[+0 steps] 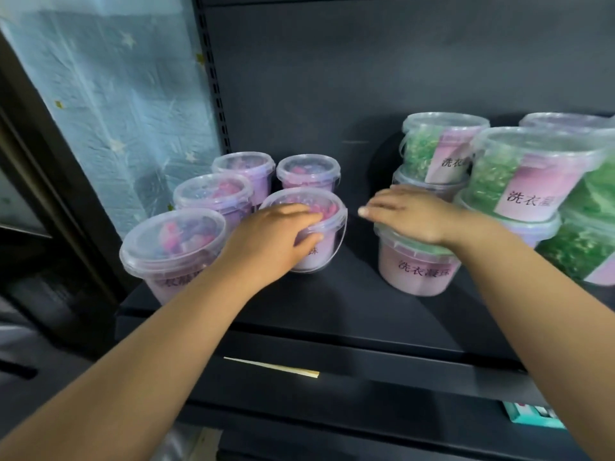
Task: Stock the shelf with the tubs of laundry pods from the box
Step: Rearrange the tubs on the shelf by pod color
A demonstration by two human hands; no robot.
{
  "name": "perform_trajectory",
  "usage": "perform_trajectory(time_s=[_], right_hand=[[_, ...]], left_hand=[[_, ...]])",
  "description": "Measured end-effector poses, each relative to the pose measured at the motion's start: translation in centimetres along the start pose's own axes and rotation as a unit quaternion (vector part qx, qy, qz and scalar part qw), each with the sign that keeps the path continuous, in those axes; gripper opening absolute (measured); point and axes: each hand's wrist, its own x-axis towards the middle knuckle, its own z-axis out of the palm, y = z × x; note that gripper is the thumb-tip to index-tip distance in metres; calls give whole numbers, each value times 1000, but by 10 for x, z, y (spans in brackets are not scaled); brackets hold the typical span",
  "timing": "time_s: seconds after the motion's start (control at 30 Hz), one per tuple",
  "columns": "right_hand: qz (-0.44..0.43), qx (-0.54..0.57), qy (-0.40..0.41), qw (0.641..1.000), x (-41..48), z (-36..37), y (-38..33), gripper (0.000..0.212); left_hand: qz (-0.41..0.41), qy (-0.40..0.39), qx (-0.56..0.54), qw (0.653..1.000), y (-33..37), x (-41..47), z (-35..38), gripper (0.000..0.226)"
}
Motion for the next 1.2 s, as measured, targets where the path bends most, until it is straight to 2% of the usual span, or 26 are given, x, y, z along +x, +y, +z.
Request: perform_trajectory(time_s=[0.07, 0.33, 0.4, 0.5, 0.63, 0.73, 0.83, 0.9, 0.93, 1.0, 1.07, 1.13, 1.2], right_hand=[[14, -22, -38, 999, 2, 2, 4, 46], [52, -23, -15, 998, -9, -7, 20, 40], [77, -30, -1, 997, -15, -11, 31, 41], [107, -35, 10, 994, -26, -18, 43, 41], [94, -35, -6, 995, -36, -21, 45, 45], [95, -25, -23, 995, -48, -28, 45, 46], [78, 24, -40, 996, -62, -41, 42, 47], [75, 76, -9, 994, -63, -51, 40, 43], [76, 83, 35, 993, -59, -56, 42, 44], [75, 50, 138, 986, -44, -69, 48, 47], [65, 29, 194, 978, -24, -83, 47, 49], [70, -17, 179, 981, -1, -94, 40, 54], [77, -81, 142, 984, 19, -98, 34, 56]], left_hand=[[-7, 2, -2, 1000, -5, 4, 0, 40], [-44, 2, -21, 999, -5, 23, 6, 39], [-50, 25, -38, 998, 5, 27, 6, 38], [-18, 76, -107, 991, 37, 37, 7, 35], [-29, -13, -258, 966, 75, 67, 31, 38], [-103, -18, -387, 916, 83, 94, 60, 50], [-144, -35, -442, 885, 88, 114, 83, 75], [-137, -46, -458, 877, 91, 128, 90, 92], [-133, -57, -464, 874, 92, 135, 92, 98], [-129, -73, -497, 855, 95, 150, 96, 108], [-129, -78, -538, 830, 97, 162, 99, 115], [-122, -85, -547, 824, 97, 169, 102, 118], [-112, -89, -525, 839, 94, 173, 104, 118]])
